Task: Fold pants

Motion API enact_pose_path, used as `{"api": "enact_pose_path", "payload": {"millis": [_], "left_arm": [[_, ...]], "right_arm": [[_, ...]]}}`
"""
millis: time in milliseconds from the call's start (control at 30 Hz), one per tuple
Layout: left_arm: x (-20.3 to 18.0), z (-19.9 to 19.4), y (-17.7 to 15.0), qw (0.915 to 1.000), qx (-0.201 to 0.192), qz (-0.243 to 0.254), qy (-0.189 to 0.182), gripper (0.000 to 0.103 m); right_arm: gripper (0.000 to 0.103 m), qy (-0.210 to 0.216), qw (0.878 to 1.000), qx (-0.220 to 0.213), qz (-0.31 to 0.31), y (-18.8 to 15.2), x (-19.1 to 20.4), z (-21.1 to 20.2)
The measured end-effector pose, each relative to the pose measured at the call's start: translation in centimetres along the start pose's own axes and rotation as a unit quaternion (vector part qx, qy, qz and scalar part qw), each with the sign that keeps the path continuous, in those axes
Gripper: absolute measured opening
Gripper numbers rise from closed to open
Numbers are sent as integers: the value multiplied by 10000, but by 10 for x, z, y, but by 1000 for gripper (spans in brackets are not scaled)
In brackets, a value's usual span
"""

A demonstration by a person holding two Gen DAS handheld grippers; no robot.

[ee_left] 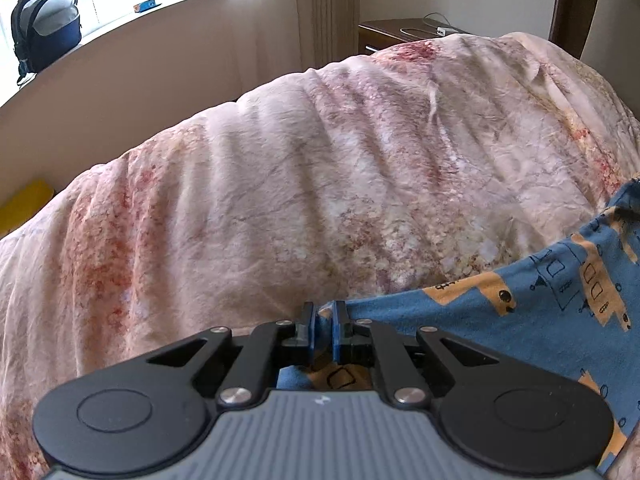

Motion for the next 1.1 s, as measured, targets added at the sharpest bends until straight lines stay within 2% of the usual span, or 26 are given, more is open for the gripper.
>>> {"api": "enact_pose_path", "payload": {"millis": [33,100,167,233,267,300,367,433,500,600,667,800,833,900,1000,1033,1100], "left_arm": [[-1,1,1,10000,5,-13,10,8],[-1,1,2,10000,49,-31,42,9],[-2,2,3,9999,86,-70,30,11],[0,-1,4,9998,76,-179,-14,15],[1,-4,3,9997,64,-247,-25,26],[2,-7,2,9994,69,-328,10,51],[2,-22,-4,9990,-17,-431,145,76],[-2,-43,-16,9987,-233,-348,276,82],[-4,-63,-32,9982,-291,-334,413,91],[-4,-85,-64,9961,-494,-538,499,99],[-1,-86,-93,9941,-466,-720,667,99],[23,-75,-150,9879,10,-1020,1171,99],[31,-77,-160,9855,-1,-1115,1279,99],[50,-89,-182,9815,-340,-1382,1278,99],[80,-109,-217,9682,-1119,-2062,872,103],[88,-110,-226,9633,-1276,-2239,754,103],[106,-108,-241,9568,-1324,-2512,629,103]], "right_arm": [[94,-224,9995,-65,215,3,-19,0],[85,35,9979,-209,605,6,-46,-3],[87,168,9965,-376,732,7,-42,-8],[100,204,9980,-559,229,9,-17,-13],[101,381,9973,-631,-72,8,-1,-17],[101,648,9953,-598,-401,6,17,-20],[101,906,9910,-560,-813,0,46,-27],[102,1050,9871,-493,-1106,-7,70,-31],[102,1071,9839,-299,-1399,-16,87,-28],[102,543,9800,-33,-1916,-33,102,-18],[102,222,9763,-40,-2154,-42,101,-12],[102,211,9850,37,-1712,-44,85,-15],[102,184,9861,20,-1649,-45,82,-14],[102,126,9865,-57,-1630,-49,81,-18],[102,157,9841,-313,-1741,-51,87,-26],[102,228,9829,-393,-1782,-49,91,-27],[102,472,9792,-498,-1909,-48,104,-32]]}}
Point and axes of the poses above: each gripper's, at about its wrist camera, not at the fingertips, and z roughly the way its jaws point, x to its left, y to its top, the point moved 4 cm from there along z, roughly the way its jaws point, and after that the axes turned 12 degrees about x, right-handed, at the moved point
